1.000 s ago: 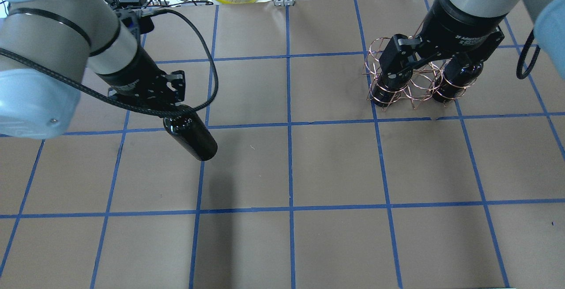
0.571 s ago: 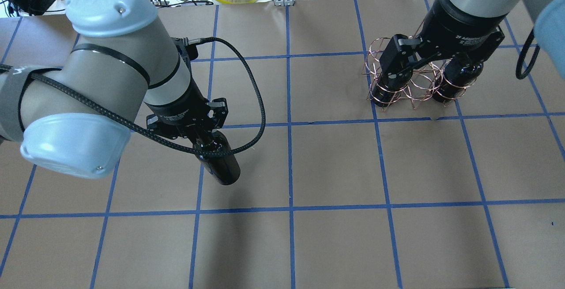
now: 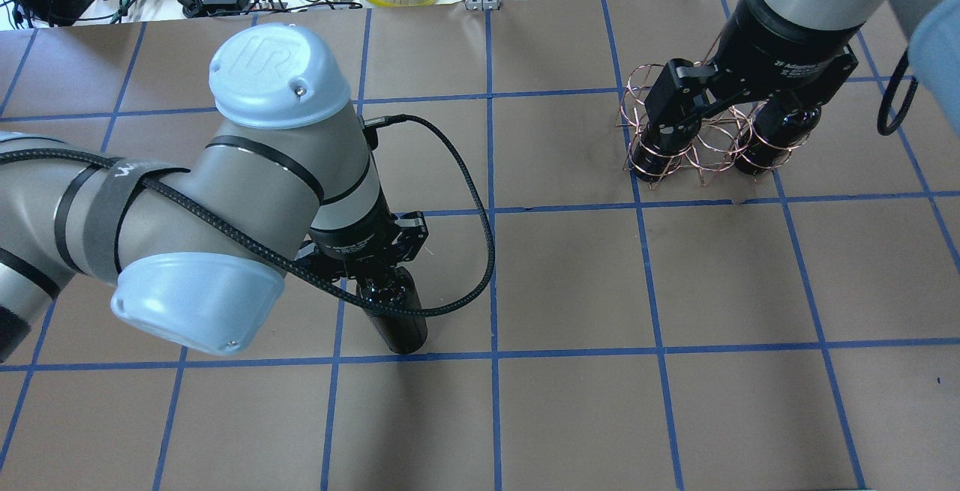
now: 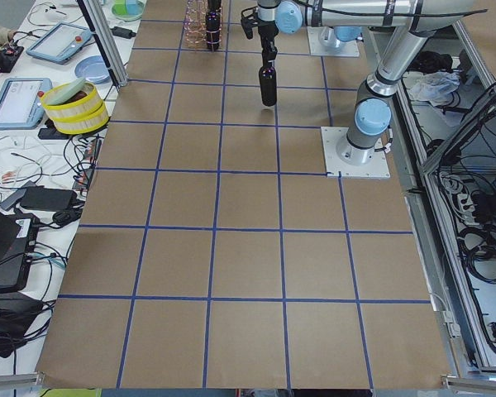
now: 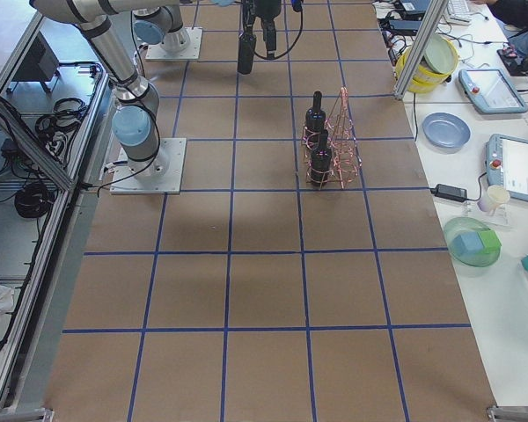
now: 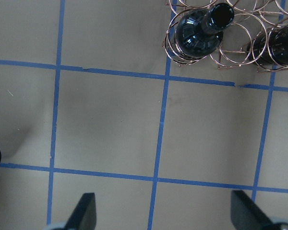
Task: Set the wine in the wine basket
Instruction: 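Tilt the bottle upright and set it down with the left gripper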
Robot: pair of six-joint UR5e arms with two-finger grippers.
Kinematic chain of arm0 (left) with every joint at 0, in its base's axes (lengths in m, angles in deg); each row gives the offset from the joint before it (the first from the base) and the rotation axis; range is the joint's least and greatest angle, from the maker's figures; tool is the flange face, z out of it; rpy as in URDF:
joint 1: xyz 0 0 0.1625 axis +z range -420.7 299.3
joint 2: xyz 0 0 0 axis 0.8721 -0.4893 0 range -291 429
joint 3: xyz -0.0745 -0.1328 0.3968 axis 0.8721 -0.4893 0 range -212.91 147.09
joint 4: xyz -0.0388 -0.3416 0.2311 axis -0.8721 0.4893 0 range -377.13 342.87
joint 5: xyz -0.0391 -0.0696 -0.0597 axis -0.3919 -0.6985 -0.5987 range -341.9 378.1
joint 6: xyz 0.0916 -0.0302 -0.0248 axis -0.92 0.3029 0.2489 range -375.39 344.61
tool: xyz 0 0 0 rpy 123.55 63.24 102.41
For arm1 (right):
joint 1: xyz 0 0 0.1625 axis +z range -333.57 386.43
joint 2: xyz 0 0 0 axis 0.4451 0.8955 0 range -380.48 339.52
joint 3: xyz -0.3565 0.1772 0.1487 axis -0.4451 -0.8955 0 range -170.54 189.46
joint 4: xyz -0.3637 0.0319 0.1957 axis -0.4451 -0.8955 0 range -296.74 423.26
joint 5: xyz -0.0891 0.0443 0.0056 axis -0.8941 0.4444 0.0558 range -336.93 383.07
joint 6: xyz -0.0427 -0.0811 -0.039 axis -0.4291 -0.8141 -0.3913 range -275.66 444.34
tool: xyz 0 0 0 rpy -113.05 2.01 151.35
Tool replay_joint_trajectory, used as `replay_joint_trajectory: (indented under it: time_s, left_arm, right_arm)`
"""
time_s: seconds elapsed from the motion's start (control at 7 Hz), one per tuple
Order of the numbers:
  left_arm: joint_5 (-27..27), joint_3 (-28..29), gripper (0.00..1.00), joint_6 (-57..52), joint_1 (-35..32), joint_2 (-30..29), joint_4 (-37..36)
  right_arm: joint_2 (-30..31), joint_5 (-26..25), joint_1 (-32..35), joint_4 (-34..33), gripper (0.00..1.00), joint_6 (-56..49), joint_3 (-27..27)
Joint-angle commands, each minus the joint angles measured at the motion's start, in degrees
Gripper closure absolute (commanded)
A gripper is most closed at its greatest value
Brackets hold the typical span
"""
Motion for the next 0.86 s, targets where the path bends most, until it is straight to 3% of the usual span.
replay_joint_trajectory:
  time_s: [0.0,0.71]
  left_arm:
    - [0.51,-0.48,1.00,0.92,-0.71,-0.17,-0.24]
    - [1.13,-1.79,1.00,4.09,-0.72,-0.52,-4.72]
  right_arm:
    - [-0.05,0.00,-0.01,0.00,0.00,0.00,0.00]
    - [-0.05,0.00,-0.01,0.00,0.00,0.00,0.00]
